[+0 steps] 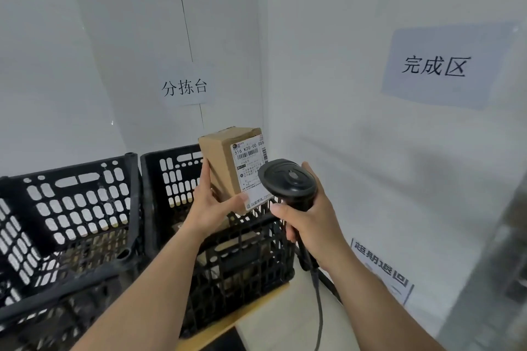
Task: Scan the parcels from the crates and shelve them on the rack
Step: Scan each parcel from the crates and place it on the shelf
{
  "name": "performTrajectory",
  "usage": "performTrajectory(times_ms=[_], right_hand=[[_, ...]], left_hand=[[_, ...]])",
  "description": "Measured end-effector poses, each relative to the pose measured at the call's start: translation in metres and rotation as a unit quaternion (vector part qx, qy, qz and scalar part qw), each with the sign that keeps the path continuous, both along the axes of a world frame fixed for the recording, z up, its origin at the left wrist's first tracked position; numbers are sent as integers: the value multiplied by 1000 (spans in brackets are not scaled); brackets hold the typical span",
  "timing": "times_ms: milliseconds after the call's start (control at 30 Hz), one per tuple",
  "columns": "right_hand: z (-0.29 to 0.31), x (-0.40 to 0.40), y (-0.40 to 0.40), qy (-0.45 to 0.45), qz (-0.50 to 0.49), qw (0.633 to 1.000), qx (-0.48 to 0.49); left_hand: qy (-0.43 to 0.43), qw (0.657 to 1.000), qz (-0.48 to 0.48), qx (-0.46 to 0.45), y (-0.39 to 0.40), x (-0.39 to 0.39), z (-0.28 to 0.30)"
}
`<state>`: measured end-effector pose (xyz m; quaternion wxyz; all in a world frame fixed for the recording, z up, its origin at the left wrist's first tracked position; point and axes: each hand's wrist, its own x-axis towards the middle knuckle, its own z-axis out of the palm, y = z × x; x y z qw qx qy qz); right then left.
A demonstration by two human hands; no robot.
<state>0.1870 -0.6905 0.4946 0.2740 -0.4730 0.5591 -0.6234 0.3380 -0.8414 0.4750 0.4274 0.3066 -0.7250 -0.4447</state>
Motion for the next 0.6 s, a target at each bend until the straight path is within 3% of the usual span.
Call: performTrajectory(times_ms=[400,600], right_hand=[[-15,24,120,-23,-27,999,6],[-19,55,167,-37,-78,996,-9]], left_hand=[[-32,999,-43,0,107,21,-18],[-39,993,-110,-20,134,25,-16]])
